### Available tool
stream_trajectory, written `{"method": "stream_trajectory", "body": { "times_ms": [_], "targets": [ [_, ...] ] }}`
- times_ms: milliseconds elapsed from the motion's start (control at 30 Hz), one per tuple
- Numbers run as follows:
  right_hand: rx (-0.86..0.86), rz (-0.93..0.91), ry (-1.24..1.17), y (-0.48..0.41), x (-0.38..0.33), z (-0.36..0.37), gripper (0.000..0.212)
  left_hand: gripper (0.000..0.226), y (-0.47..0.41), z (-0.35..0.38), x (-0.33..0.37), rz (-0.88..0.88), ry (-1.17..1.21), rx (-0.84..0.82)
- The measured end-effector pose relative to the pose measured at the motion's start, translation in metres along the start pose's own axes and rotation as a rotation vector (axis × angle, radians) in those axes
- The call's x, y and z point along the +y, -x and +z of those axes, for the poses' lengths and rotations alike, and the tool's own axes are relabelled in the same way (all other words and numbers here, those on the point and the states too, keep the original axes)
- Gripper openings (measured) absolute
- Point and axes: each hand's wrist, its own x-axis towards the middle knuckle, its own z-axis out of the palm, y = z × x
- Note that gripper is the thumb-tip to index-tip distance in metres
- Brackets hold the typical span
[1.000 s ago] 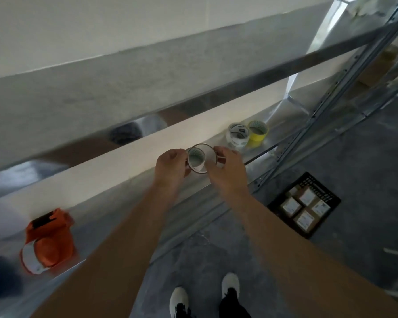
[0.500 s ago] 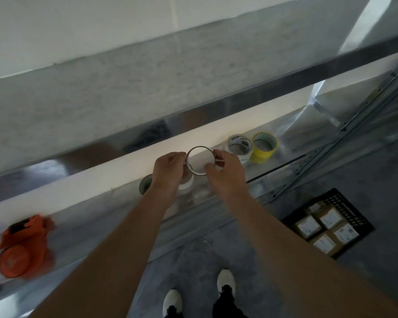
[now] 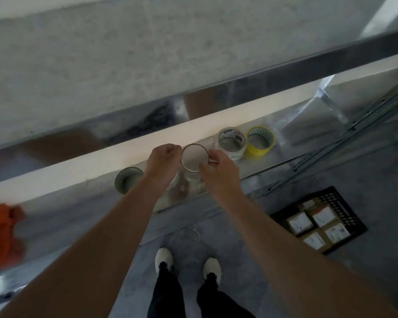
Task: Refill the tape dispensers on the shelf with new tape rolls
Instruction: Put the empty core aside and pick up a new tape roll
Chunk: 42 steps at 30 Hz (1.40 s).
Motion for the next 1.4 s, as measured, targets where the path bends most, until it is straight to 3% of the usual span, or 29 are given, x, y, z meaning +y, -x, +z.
{"method": "stream_trajectory", "body": {
  "times_ms": [133,500,833,1000,1267,1400],
  "targets": [
    [-0.025,0.003,0.02,-0.004,0.002,0.001,0.03,0.042,-0.003,0.006,-0.003,-0.009,-0.065,-0.03],
    [-0.179,0.068,-0.058,-0.015,0.018,0.015,0.051,0.033,-0.005,0.016,-0.007,0.104,-0.185,-0.157],
    [-0.198,0.035,-0.082,-0.019,0.031,0.012,0.042,0.026,-0.006,0.03,-0.007,0.095,-0.12,-0.23],
    [-0.091,0.111,-0.109,-0.024,0.038,-0.011,0.037,0.027,-0.008,0.038,0.0,0.112,-0.093,-0.138],
    [0.269,0.22,-0.095,-0.04,0.048,-0.053,0.016,0.023,-0.018,0.073,0.027,0.046,0.031,-0.129],
    [0.27,0.275,-0.08,-0.052,0.054,-0.064,0.019,0.013,-0.027,0.092,0.032,0.005,0.094,-0.138]
  ]
}}
